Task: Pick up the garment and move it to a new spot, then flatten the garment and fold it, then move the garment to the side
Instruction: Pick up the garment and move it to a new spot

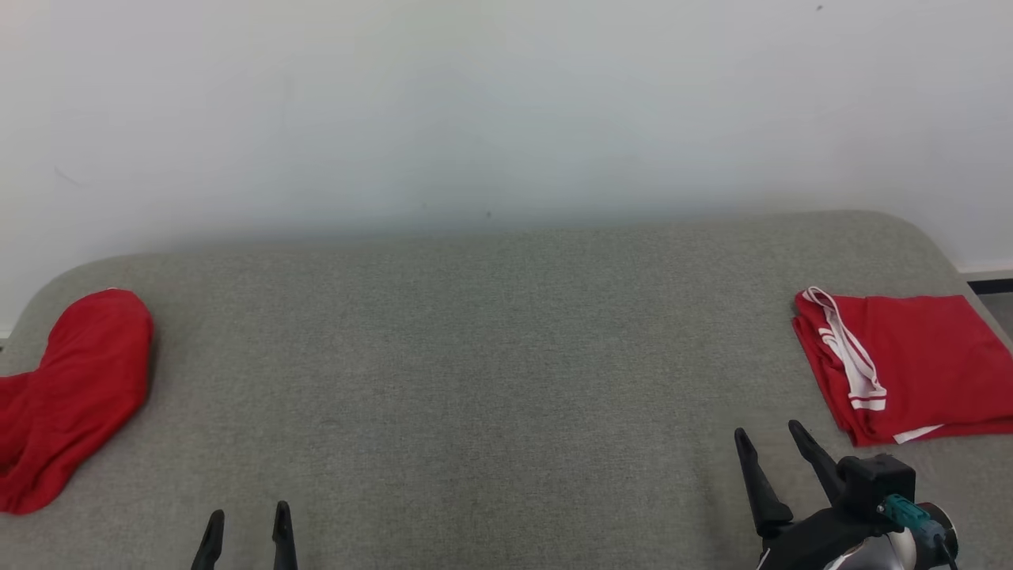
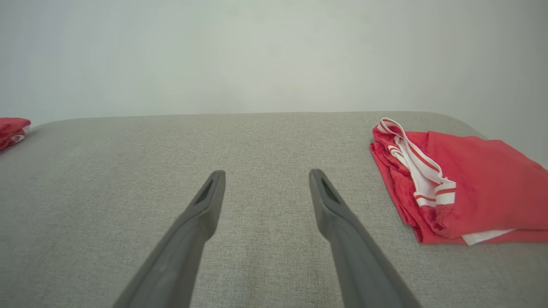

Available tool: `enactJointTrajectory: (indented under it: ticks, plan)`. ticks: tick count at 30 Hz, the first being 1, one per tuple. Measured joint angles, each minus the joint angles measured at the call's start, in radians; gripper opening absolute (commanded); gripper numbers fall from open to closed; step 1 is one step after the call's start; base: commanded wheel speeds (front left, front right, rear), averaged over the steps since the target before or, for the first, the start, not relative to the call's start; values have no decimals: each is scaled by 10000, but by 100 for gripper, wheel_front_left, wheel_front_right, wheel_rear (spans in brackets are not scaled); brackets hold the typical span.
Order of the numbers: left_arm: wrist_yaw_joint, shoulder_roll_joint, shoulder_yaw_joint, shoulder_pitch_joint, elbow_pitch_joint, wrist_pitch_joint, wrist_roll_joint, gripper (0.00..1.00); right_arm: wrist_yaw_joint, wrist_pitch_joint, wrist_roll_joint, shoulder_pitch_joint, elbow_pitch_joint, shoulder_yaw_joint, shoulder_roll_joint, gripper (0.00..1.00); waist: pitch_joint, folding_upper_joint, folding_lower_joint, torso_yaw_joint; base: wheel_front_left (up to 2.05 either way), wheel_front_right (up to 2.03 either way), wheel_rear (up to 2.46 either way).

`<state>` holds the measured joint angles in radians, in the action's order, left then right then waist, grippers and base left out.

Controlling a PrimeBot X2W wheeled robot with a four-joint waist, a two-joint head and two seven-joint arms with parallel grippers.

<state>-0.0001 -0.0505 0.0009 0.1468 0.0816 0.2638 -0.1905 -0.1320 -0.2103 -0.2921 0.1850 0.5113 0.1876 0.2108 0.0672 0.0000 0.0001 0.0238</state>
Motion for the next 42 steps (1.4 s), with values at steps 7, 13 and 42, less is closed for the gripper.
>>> enactJointTrajectory:
  ticks: [7,13,42]
  plan:
    - [-6,-2,113,-12,-44,2,94,100,0,-31,-84,-42,38,134,-96,100,40,0,0,-649,0,0,0]
    - [-159,-8,453,21,6,2,238,100,0,-90,-100,-131,138,336,-395,100,114,0,0,-1496,0,0,0]
    - [-408,-33,1630,424,-10,0,479,100,0,-453,-196,110,493,1415,-675,100,465,0,-1,-4428,0,0,0]
